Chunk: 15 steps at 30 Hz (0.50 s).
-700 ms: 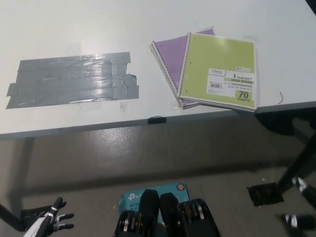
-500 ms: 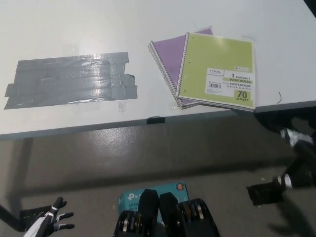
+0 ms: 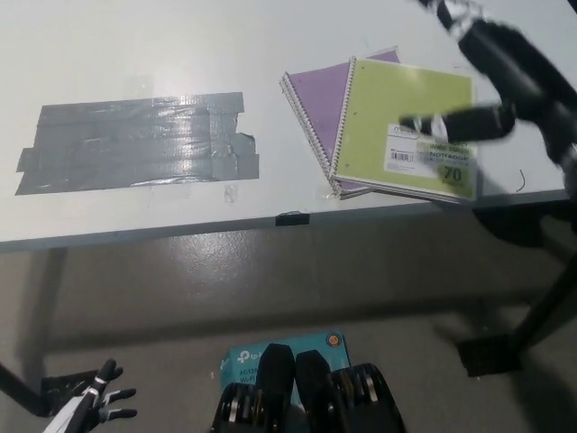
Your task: The robot uses its right hand to align two notebooks stacked together until they are fully overlapped
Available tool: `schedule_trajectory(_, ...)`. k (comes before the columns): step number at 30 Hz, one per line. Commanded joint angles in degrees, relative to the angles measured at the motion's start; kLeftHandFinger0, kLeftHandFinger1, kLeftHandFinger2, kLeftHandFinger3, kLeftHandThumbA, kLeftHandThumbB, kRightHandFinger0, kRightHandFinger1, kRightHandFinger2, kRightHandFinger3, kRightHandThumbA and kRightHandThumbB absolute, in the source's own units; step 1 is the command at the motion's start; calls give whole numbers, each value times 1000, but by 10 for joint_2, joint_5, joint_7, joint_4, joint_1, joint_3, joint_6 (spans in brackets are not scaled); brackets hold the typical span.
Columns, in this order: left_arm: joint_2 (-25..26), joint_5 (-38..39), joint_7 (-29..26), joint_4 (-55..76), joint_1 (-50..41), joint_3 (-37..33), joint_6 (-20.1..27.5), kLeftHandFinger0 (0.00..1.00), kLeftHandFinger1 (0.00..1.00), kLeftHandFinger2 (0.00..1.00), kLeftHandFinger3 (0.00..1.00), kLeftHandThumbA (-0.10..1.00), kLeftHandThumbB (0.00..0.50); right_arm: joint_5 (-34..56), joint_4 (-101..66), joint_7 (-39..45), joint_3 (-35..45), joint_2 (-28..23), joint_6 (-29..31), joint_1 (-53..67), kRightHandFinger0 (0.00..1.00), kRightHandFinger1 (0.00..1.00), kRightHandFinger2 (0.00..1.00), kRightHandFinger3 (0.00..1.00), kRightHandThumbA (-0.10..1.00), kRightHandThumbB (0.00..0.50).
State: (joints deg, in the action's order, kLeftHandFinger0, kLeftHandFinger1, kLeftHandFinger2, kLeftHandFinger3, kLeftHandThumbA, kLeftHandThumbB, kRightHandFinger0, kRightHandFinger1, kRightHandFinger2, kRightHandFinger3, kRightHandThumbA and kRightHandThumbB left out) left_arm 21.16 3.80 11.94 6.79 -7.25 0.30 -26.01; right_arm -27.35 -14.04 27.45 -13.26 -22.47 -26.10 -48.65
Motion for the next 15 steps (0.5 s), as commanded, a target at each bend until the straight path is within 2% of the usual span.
schedule_trajectory(1, 5, 0, 8, 16, -1, -2, -9, 730, 800, 860, 1000, 1000, 500, -57, 89, -50, -18, 20, -2, -70, 1000, 1000, 1000, 1000, 1000, 204)
schedule_trajectory(3, 3, -1, 9, 17, -2, -2, -9, 732, 800, 859, 1000, 1000, 500, -61, 99, -53, -19, 22, 3, -73, 1000, 1000, 1000, 1000, 1000, 204)
schedule_trajectory(4, 5, -6, 10, 20, -2, -6, -9, 695, 771, 853, 1000, 1000, 500, -78, 167, -73, -36, 37, 17, -97, 1000, 1000, 1000, 1000, 1000, 249)
schedule_trajectory(5, 5, -7, 11, 21, -1, -9, -9, 687, 766, 853, 1000, 1000, 500, -82, 190, -78, -41, 41, 19, -105, 1000, 1000, 1000, 1000, 1000, 272)
schedule_trajectory(6, 5, -8, 11, 22, -1, -10, -9, 686, 761, 851, 1000, 1000, 500, -84, 206, -82, -45, 43, 20, -110, 1000, 1000, 1000, 1000, 1000, 273)
schedule_trajectory(8, 5, -12, 11, 23, -1, -14, -9, 695, 764, 870, 1000, 1000, 500, -93, 271, -107, -54, 58, 22, -126, 1000, 1000, 1000, 1000, 1000, 314)
schedule_trajectory(10, 3, -11, 10, 23, 0, -15, -9, 695, 764, 872, 1000, 1000, 500, -96, 303, -120, -57, 62, 30, -134, 1000, 1000, 1000, 1000, 1000, 318)
schedule_trajectory(11, 2, -9, 12, 19, 1, -16, -9, 713, 791, 892, 1000, 1000, 500, -87, 336, -134, -51, 74, 31, -140, 1000, 1000, 1000, 1000, 1000, 291)
schedule_trajectory(12, 1, -8, 12, 20, 1, -16, -9, 712, 792, 895, 1000, 1000, 500, -85, 351, -142, -48, 80, 28, -142, 1000, 1000, 1000, 1000, 1000, 295)
schedule_trajectory(15, 1, -13, 9, 22, 0, -21, -9, 692, 755, 880, 1000, 1000, 500, -81, 401, -172, -40, 98, 30, -147, 1000, 1000, 1000, 1000, 1000, 283)
